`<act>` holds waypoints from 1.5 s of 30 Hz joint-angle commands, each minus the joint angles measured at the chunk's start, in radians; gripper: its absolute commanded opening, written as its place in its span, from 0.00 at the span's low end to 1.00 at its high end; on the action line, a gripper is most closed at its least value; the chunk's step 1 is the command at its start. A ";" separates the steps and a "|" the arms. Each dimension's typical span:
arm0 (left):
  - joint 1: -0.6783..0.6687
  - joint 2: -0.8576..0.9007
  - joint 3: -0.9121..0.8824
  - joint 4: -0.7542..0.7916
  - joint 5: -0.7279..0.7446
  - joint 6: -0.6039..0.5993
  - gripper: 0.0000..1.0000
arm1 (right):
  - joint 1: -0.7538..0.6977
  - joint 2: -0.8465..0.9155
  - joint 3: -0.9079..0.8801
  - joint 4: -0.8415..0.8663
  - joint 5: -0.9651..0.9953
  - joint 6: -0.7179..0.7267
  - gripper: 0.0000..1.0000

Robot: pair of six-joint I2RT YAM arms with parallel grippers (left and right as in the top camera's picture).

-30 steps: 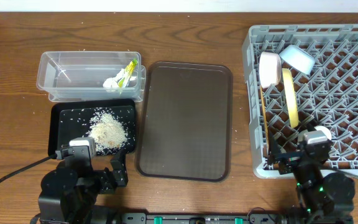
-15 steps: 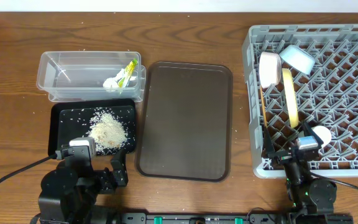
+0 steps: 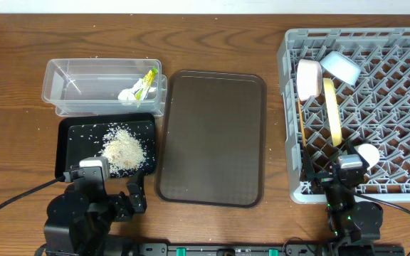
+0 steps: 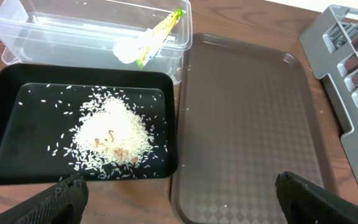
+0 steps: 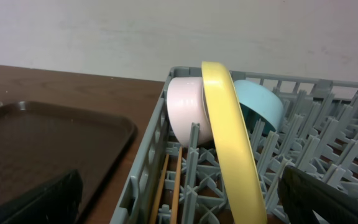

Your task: Sort waste into correct bins and load items into the dishwasher rack

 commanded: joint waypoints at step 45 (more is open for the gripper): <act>-0.004 -0.357 -0.637 0.692 -0.037 0.006 0.99 | 0.009 -0.004 -0.002 -0.005 0.011 -0.009 0.99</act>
